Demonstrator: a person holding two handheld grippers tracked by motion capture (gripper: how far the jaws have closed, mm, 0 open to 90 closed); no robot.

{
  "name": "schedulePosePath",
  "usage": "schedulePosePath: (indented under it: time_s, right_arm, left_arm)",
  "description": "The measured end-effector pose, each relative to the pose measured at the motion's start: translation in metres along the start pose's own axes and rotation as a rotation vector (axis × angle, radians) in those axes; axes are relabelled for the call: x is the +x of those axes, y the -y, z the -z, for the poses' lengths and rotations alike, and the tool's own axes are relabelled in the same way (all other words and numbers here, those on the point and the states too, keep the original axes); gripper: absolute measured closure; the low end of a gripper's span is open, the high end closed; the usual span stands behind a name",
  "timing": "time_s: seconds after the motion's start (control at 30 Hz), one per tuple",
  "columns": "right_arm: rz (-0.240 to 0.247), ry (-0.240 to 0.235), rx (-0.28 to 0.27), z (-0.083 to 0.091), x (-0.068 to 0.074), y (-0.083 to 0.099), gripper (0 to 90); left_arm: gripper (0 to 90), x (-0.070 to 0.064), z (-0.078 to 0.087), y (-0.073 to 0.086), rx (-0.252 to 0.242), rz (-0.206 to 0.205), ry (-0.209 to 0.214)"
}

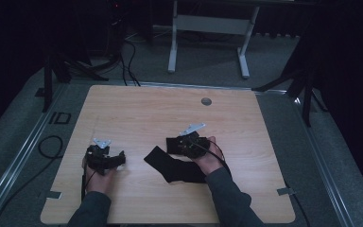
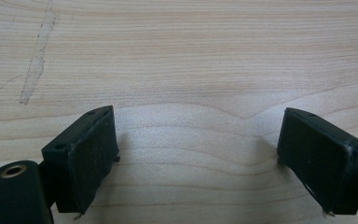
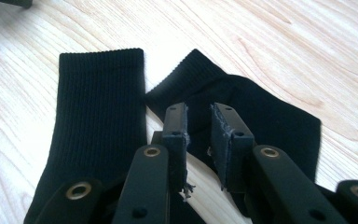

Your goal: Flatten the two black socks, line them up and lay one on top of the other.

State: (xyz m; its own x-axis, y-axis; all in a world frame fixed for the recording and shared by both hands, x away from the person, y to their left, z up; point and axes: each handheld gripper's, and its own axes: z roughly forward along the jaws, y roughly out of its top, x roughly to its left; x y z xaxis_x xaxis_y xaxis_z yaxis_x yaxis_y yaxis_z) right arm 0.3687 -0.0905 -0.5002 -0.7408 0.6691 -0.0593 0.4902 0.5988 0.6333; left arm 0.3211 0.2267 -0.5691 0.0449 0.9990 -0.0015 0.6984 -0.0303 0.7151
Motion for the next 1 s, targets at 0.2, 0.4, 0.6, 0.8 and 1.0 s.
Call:
schedulePosePath:
  time_s: [0.2,0.4,0.6,0.8,1.0]
  right_arm:
    - [-0.002,-0.024,0.04,-0.02,0.005,-0.004,77.1]
    - [-0.015,-0.044,0.072,-0.037,0.008,-0.007,75.9]
    - [-0.054,-0.053,0.122,-0.055,0.007,-0.009,74.1]
    - [-0.099,-0.055,0.131,-0.056,0.001,-0.01,86.4]
    - [-0.137,-0.066,0.109,-0.051,-0.003,-0.01,88.9]
  left_arm:
    - [12.3,0.0,0.0,0.0,0.0,-0.002,0.0]
    - [12.3,0.0,0.0,0.0,0.003,-0.003,0.0]
    - [12.3,0.0,0.0,0.0,0.003,-0.003,0.0]
    - [12.3,0.0,0.0,0.0,0.003,-0.003,0.0]
    - [12.3,0.0,0.0,0.0,0.003,-0.003,0.0]
